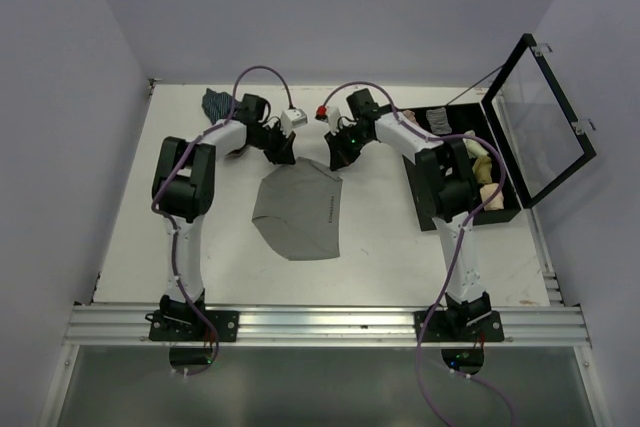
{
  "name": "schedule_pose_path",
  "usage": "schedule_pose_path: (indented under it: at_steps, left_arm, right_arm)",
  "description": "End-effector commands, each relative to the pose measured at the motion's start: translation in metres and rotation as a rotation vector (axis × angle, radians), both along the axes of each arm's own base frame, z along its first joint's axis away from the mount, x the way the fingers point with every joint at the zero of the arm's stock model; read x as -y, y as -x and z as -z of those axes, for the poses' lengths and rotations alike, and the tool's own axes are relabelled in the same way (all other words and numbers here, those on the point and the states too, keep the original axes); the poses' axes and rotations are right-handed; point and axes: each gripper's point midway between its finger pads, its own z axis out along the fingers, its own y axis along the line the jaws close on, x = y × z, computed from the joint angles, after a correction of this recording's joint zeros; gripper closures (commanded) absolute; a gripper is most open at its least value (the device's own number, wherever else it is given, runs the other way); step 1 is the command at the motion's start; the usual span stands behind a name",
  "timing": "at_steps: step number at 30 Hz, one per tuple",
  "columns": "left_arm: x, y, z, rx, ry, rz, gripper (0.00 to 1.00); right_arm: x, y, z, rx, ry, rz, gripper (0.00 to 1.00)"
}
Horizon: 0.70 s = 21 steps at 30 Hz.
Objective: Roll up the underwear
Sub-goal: Fold the underwear
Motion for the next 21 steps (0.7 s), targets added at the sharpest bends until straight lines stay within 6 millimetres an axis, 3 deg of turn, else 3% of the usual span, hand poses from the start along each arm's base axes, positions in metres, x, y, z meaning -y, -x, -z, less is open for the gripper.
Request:
schedule_pose_path:
  at_steps: [1, 5, 10, 21]
  left_arm:
    - [0.002, -0.003, -0.043, 0.071, 0.063, 0.013, 1.0]
    - [0.001, 0.003, -0.056, 0.087, 0.077, 0.023, 1.0]
    - [-0.002, 0.017, -0.065, 0.1, 0.079, 0.034, 1.0]
    - [-0.009, 0.048, -0.068, 0.096, 0.073, 0.054, 1.0]
  right_arm:
    - [-0.002, -0.009, -0.071, 0.101, -0.086, -0.001, 1.0]
    - [-0.003, 0.0, -0.083, 0.093, -0.112, -0.026, 1.0]
    - [-0.002, 0.012, -0.084, 0.073, -0.126, -0.046, 1.0]
    - [-0.005, 0.041, -0.086, 0.017, -0.141, -0.106, 1.0]
